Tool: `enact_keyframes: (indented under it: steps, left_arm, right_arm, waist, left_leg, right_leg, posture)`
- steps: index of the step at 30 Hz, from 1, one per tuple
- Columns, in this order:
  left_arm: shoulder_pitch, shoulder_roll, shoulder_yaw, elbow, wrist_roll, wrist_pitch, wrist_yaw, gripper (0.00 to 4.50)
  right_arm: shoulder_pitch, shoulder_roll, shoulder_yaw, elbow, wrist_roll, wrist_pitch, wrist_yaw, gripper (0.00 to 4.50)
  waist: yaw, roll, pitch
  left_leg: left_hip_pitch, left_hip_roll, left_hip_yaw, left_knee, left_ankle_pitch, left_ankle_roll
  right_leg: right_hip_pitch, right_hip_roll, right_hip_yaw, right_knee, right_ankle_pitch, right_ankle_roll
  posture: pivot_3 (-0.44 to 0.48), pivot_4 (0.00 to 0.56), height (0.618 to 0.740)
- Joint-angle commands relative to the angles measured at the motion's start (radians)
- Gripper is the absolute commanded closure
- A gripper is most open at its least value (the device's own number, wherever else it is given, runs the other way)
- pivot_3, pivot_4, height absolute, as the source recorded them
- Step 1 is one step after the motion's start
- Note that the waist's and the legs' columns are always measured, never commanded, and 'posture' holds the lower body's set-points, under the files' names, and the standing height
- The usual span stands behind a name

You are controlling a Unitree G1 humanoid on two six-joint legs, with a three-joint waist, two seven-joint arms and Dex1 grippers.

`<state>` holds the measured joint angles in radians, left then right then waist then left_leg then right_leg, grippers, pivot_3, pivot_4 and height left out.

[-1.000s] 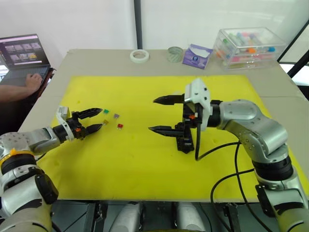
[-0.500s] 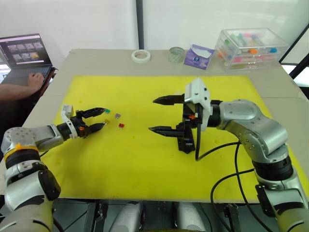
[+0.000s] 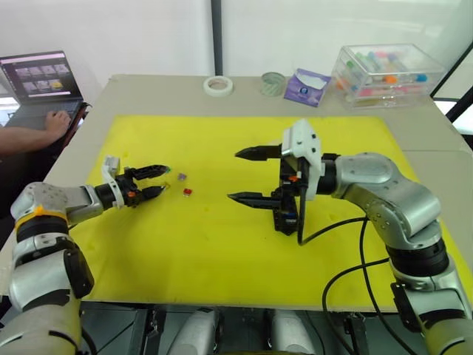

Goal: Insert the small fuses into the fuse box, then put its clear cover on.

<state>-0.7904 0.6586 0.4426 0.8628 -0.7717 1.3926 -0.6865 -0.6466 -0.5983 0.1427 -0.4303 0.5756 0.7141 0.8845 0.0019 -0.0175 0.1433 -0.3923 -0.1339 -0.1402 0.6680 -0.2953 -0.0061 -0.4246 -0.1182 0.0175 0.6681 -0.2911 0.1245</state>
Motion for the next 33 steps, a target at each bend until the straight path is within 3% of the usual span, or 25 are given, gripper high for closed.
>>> enact_keyframes:
  steps: [1, 11, 15, 19, 28, 33]
  left_arm:
    - [-0.01, 0.003, -0.027, 0.024, 0.042, -0.011, -0.014, 2.01]
    - [-0.006, 0.007, -0.046, 0.037, 0.092, -0.029, -0.069, 2.01]
    - [-0.003, 0.006, -0.042, 0.034, 0.105, -0.03, -0.076, 2.98]
    - [0.003, 0.004, -0.043, 0.024, 0.11, -0.022, -0.085, 4.48]
    - [0.035, 0.0, -0.044, -0.035, 0.099, 0.028, -0.107, 4.48]
    - [0.073, 0.011, -0.013, -0.206, 0.022, 0.139, -0.135, 4.48]
  right_arm:
    - [-0.012, 0.002, -0.031, -0.042, 0.02, -0.004, -0.008, 0.0]
    - [-0.014, 0.002, -0.026, -0.044, 0.019, -0.009, -0.007, 0.0]
    - [-0.017, 0.001, -0.022, -0.043, 0.017, -0.01, -0.005, 0.0]
    - [-0.02, 0.003, -0.019, -0.041, 0.016, -0.01, -0.003, 0.0]
    - [-0.008, 0.004, -0.018, -0.048, 0.015, -0.012, -0.004, 0.0]
    - [0.007, 0.0, -0.049, -0.054, 0.043, 0.014, -0.017, 0.0]
  waist:
    - [-0.001, 0.0, 0.0]
    - [-0.007, 0.0, 0.0]
    - [-0.011, 0.0, 0.0]
    - [-0.016, 0.0, 0.0]
    - [-0.018, 0.0, 0.0]
    - [-0.02, 0.0, 0.0]
  left_leg:
    - [0.0, 0.0, 0.0, 0.0, 0.0, 0.0]
    - [0.0, 0.0, 0.0, 0.0, 0.0, 0.0]
    - [0.0, 0.0, 0.0, 0.0, 0.0, 0.0]
    - [0.0, 0.0, 0.0, -0.001, 0.0, 0.0]
    - [0.0, 0.0, 0.0, -0.001, 0.0, 0.0]
    - [0.0, 0.0, 0.0, -0.002, 0.0, 0.0]
  right_leg:
    - [0.0, 0.0, 0.0, 0.0, 0.0, 0.0]
    - [0.0, 0.0, 0.0, 0.0, 0.0, 0.0]
    - [0.0, 0.0, 0.0, 0.0, 0.0, 0.0]
    - [-0.001, 0.0, 0.0, 0.0, 0.0, 0.0]
    - [-0.001, 0.0, 0.0, 0.0, 0.0, 0.0]
    - [-0.002, 0.0, 0.0, 0.0, 0.0, 0.0]
  posture:
    - [0.0, 0.15, 0.74]
    - [0.0, 0.15, 0.74]
    - [0.0, 0.15, 0.74]
    - [0.0, 0.15, 0.74]
    - [0.0, 0.15, 0.74]
    - [0.0, 0.15, 0.74]
